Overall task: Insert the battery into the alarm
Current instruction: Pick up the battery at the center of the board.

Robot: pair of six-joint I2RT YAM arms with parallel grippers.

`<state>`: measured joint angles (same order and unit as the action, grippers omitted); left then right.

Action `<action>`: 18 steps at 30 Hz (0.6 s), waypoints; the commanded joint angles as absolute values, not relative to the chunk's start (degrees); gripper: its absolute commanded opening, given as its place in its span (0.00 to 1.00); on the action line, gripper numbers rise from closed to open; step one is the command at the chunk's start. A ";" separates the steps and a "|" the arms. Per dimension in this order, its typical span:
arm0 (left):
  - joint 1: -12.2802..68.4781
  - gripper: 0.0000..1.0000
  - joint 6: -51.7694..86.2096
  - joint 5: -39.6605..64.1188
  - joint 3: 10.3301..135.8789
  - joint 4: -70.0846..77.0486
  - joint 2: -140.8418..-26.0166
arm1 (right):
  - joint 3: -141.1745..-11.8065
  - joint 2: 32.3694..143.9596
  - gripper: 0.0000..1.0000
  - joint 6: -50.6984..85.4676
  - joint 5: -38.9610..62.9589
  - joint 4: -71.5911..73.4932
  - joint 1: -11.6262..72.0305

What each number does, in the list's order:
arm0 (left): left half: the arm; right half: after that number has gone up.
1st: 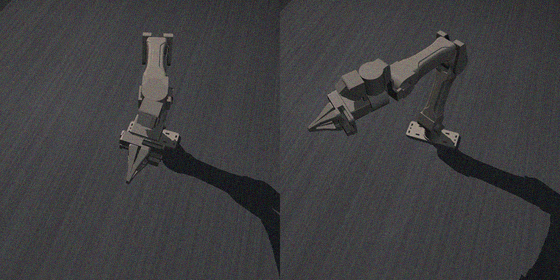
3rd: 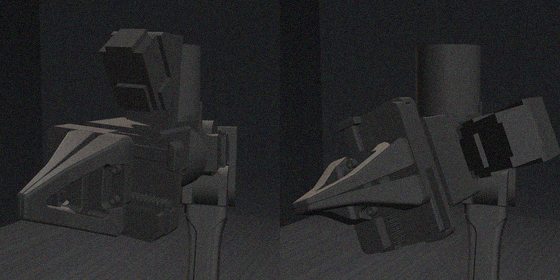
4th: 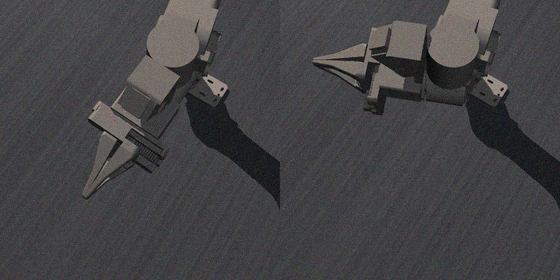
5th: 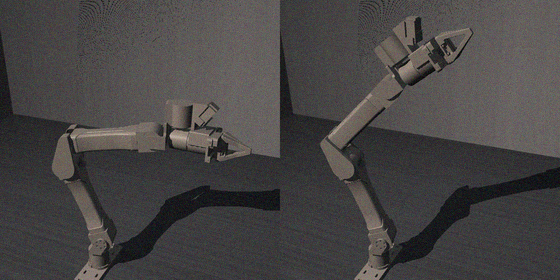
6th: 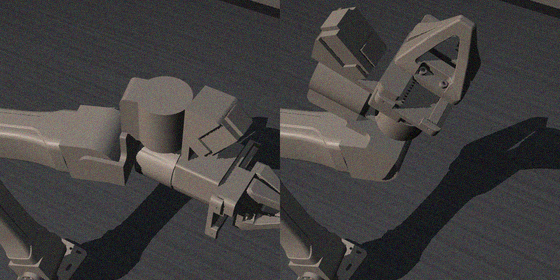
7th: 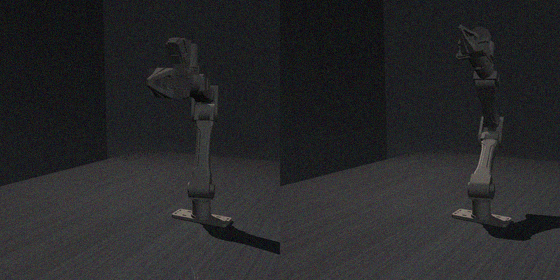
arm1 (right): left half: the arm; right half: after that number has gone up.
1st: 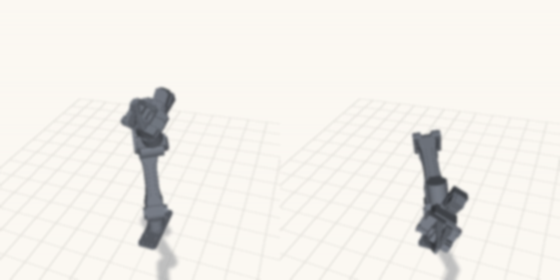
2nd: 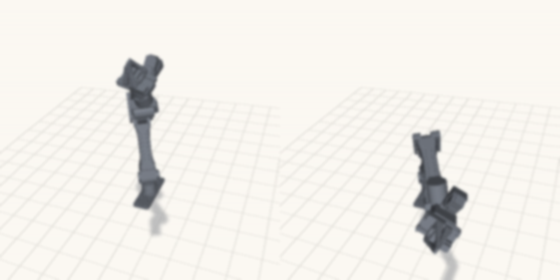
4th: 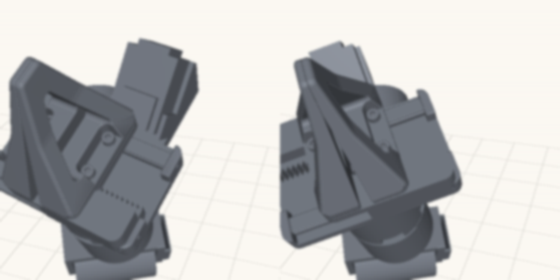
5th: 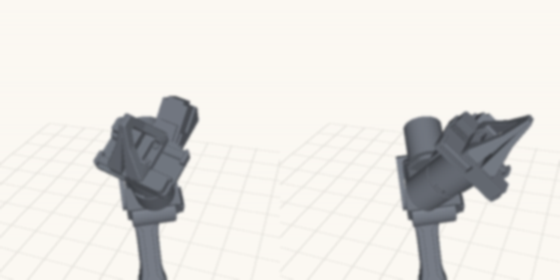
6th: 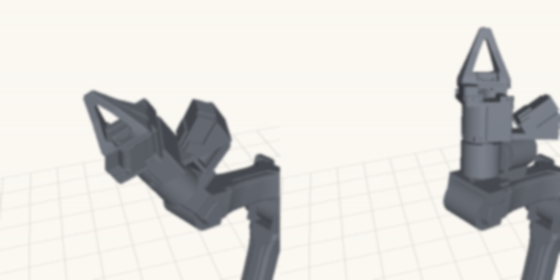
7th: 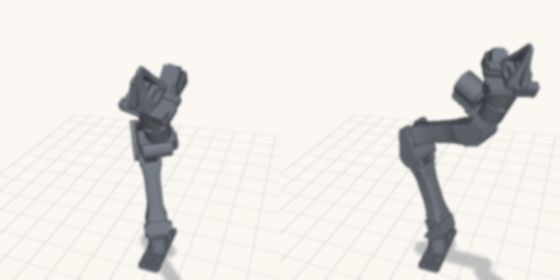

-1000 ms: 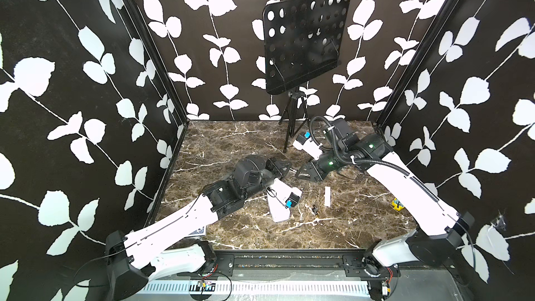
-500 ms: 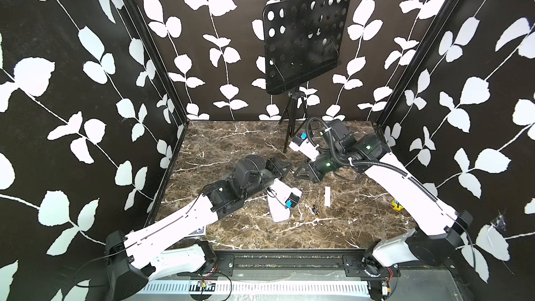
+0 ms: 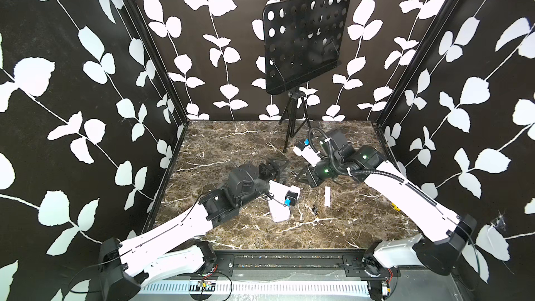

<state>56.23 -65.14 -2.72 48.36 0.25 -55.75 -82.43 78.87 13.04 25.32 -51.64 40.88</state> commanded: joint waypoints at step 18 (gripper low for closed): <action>56.43 0.76 59.56 -16.90 29.03 -13.71 -53.72 | -65.60 89.43 0.00 41.27 9.01 -35.16 54.10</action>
